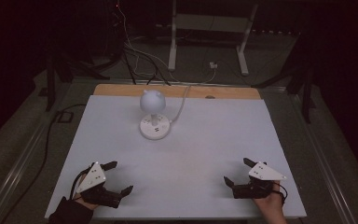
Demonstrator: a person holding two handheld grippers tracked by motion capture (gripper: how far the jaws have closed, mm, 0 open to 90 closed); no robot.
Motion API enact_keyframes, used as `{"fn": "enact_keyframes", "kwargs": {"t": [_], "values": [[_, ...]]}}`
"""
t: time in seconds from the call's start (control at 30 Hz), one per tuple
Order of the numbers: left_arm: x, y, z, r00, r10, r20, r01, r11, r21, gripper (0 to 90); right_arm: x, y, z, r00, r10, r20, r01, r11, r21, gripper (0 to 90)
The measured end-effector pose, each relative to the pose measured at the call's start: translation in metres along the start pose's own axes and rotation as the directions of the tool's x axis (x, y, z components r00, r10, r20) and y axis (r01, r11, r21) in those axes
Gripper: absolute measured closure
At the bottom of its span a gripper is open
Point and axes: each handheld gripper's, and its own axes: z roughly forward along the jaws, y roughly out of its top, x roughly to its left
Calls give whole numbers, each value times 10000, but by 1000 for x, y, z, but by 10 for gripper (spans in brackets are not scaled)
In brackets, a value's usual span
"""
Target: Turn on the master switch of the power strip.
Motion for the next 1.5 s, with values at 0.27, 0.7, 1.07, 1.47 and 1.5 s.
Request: {"fn": "enact_keyframes", "kwargs": {"t": [0.27,0.7,1.07,1.47,1.5], "values": [[0,0,1,10000,-15,43,14,9999,104,0,0,0,-2,9997,218,132,-216,9997,-98,0],[-2,3,1,9999,37,134,-37,10000,38,1,-1,0,-2,9990,448,50,-447,9989,-168,0],[-6,25,4,9983,268,510,-272,9996,66,1,0,2,-5,9985,476,286,-465,9983,-362,0],[-3,51,6,9960,415,790,-415,9991,-17,0,2,2,-6,9987,425,270,-415,9984,-384,0],[-3,53,6,9959,458,778,-458,9989,-13,0,2,2,-6,9987,420,278,-409,9984,-394,0]]}}
